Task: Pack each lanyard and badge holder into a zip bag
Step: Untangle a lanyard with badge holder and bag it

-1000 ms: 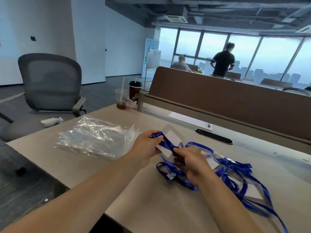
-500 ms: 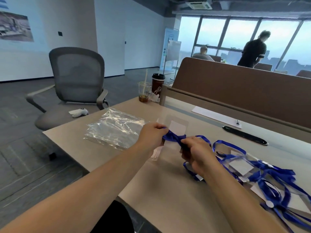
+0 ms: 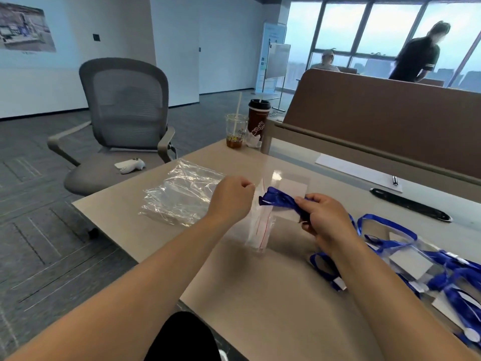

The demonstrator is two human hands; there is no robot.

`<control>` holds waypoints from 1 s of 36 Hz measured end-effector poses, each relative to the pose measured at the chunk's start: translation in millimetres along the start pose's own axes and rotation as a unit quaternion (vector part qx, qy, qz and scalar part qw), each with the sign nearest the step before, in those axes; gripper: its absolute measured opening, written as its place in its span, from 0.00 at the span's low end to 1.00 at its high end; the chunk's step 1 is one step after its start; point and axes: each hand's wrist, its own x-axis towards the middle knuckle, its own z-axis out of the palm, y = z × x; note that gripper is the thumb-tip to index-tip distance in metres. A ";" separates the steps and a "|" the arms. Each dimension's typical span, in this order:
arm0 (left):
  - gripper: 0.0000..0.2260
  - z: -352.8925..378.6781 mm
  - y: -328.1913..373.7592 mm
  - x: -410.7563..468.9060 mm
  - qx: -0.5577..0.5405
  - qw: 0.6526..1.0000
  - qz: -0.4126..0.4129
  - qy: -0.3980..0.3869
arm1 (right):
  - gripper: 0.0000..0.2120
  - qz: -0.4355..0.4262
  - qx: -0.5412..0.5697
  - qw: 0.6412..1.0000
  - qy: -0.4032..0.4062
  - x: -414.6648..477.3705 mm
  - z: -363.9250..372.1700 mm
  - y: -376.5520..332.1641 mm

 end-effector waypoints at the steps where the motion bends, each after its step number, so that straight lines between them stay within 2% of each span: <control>1: 0.11 0.2 -3.6 3.7 0.038 0.999 0.002 -0.005 | 0.08 0.005 0.000 1.000 0.009 4.1 -1.1 0.4; 4: 0.16 3.9 -9.2 11.3 0.121 0.992 -0.008 -0.043 | 0.09 0.020 -0.014 0.999 0.028 12.7 -3.8 2.7; 9: 0.19 16.4 -6.3 15.7 0.189 0.980 -0.014 -0.068 | 0.11 0.032 -0.039 0.997 0.053 22.5 -4.6 9.1; 18: 0.04 21.6 -14.7 25.4 0.260 0.963 -0.016 -0.066 | 0.12 0.029 -0.066 0.996 0.044 21.8 -6.8 7.2; 21: 0.09 19.5 -12.1 23.3 0.289 0.956 0.012 -0.055 | 0.11 0.020 -0.049 0.998 0.040 18.4 -8.3 3.7; 29: 0.07 5.1 20.3 16.9 0.354 0.928 0.118 -0.015 | 0.12 -0.005 -0.029 0.999 0.044 6.6 -20.2 -10.4; 36: 0.05 10.7 38.5 -0.4 0.346 0.921 0.176 -0.039 | 0.09 -0.003 -0.024 0.999 0.043 -20.7 -48.6 -10.1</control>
